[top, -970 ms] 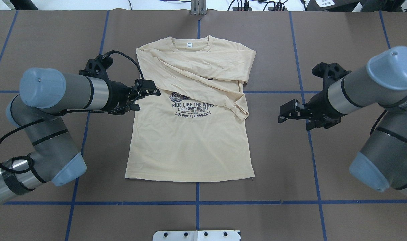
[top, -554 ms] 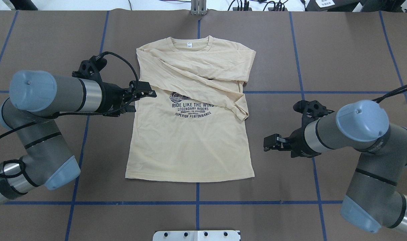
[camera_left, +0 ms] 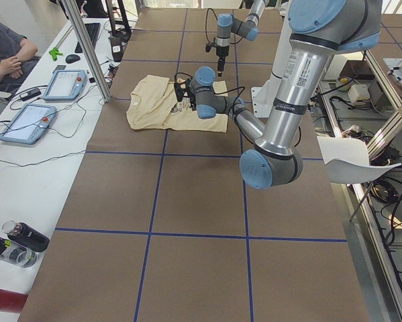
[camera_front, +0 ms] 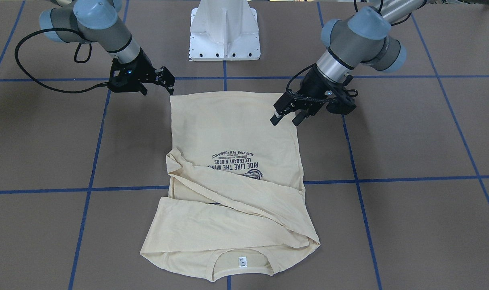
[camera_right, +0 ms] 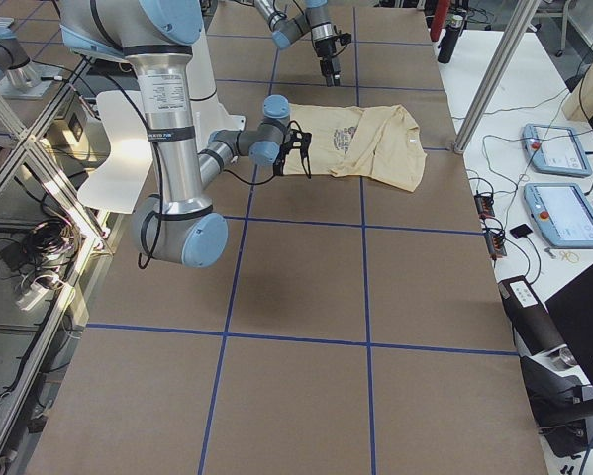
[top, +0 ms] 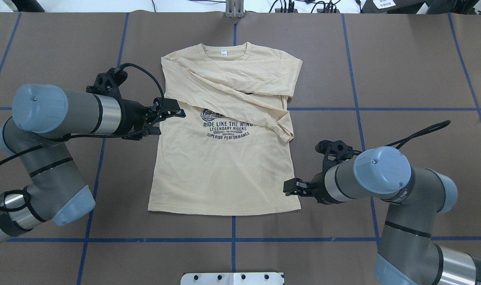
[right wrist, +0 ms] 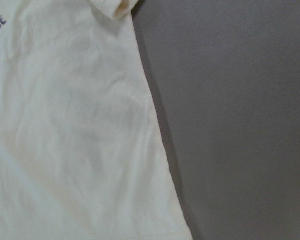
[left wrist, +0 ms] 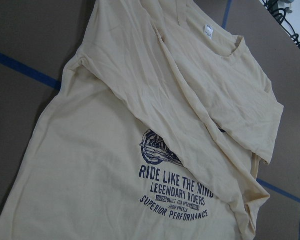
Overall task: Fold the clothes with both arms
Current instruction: 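Move the right gripper to the near hem corner while left holds still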
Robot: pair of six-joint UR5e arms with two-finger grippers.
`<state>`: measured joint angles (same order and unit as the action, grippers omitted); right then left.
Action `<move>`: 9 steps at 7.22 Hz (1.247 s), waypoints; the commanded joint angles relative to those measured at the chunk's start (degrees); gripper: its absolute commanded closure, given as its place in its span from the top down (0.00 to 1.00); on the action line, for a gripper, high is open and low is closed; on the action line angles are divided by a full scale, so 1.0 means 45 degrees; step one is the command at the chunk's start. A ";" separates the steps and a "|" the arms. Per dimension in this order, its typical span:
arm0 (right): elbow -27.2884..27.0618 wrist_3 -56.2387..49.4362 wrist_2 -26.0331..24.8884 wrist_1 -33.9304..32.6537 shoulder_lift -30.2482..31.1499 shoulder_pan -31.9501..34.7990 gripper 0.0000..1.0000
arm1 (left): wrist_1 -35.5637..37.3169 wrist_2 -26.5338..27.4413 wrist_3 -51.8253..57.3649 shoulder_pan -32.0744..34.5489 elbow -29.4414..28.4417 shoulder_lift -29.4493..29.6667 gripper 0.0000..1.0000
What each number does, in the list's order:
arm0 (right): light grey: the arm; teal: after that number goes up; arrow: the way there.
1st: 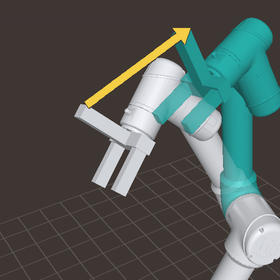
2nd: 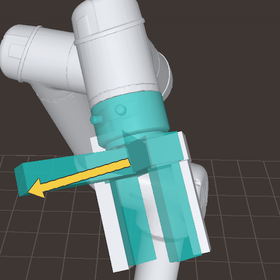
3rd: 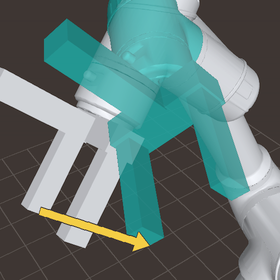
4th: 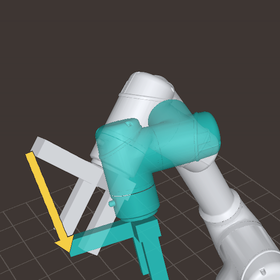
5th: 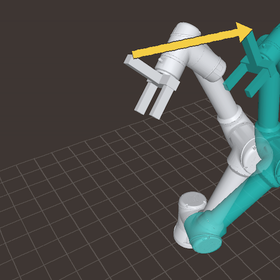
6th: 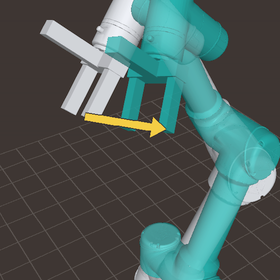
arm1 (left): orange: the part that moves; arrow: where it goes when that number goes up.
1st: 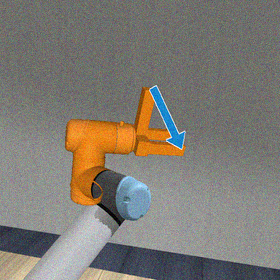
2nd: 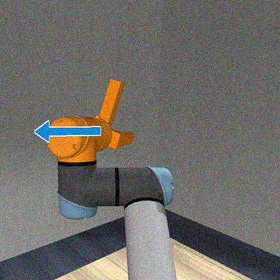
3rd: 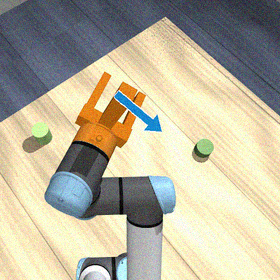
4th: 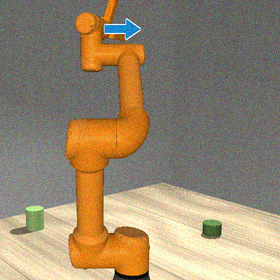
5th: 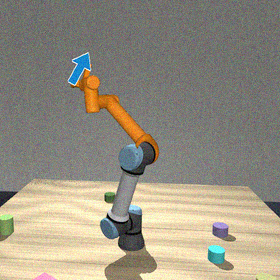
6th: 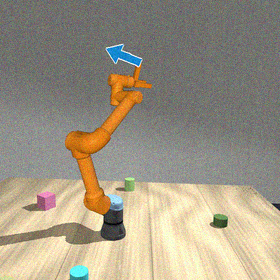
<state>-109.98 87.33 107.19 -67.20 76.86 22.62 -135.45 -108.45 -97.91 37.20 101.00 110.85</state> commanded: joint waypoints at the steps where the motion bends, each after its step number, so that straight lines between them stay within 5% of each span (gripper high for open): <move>1: 0.0628 0.0221 -0.0458 -0.0047 -0.0575 -0.0455 1.00 | 0.0003 -0.0138 0.0000 0.0015 -0.0003 -0.0004 1.00; 6: 0.0670 0.0221 -0.0382 -0.0633 -0.0538 -0.0475 0.97 | 0.0003 -0.0138 0.0000 0.0035 -0.0003 -0.0023 1.00; 9: 0.0708 0.0221 -0.0362 -0.0633 -0.0557 -0.0592 0.83 | -0.0036 -0.0119 0.0000 0.0035 0.0016 -0.0198 1.00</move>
<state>-106.91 88.31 105.54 -70.04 74.51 20.15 -135.48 -109.06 -97.91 37.39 101.00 110.52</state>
